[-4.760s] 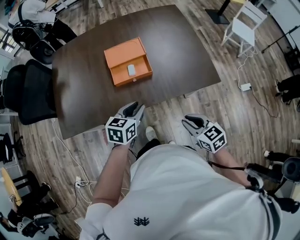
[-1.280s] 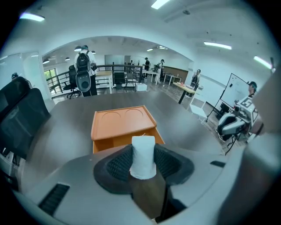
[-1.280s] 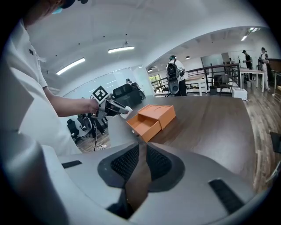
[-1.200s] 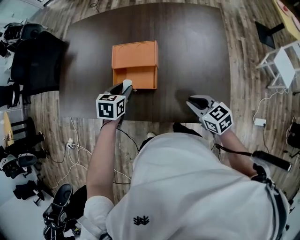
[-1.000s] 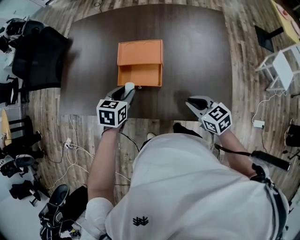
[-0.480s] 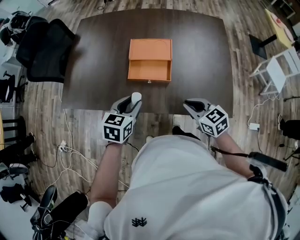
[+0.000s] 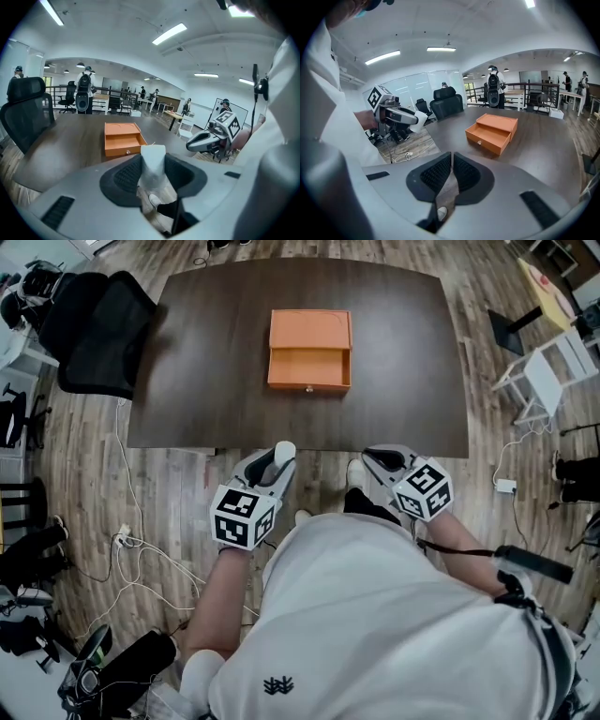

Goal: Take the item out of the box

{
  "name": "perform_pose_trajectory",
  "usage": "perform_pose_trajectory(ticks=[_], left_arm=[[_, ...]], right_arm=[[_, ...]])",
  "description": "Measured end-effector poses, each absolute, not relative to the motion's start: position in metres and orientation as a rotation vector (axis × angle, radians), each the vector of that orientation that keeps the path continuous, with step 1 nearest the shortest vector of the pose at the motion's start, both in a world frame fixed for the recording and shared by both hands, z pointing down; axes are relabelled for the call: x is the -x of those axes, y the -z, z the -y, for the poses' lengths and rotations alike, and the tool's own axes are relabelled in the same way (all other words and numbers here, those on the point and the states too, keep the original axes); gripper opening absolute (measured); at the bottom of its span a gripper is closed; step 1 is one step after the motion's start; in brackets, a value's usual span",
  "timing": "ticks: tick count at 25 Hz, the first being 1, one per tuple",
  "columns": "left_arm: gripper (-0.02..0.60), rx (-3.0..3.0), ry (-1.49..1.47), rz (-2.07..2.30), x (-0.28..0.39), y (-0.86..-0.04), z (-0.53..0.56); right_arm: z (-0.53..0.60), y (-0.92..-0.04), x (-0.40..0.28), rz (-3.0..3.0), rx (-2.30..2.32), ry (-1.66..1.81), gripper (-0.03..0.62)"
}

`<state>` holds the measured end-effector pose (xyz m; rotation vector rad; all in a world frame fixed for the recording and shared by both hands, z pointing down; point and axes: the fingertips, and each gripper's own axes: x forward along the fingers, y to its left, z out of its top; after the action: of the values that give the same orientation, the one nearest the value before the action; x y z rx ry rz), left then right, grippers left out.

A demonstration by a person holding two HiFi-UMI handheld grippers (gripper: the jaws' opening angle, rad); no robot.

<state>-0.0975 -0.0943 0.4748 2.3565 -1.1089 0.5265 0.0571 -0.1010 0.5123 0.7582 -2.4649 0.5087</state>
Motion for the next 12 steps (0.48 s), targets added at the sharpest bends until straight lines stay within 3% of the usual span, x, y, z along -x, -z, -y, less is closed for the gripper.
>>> perform_pose_trajectory(ticks=[12], left_arm=[[0.164, -2.39, -0.491, 1.074, 0.108, -0.476, 0.026]], right_arm=[[0.035, -0.515, -0.032, 2.452, -0.739, -0.462, 0.008]])
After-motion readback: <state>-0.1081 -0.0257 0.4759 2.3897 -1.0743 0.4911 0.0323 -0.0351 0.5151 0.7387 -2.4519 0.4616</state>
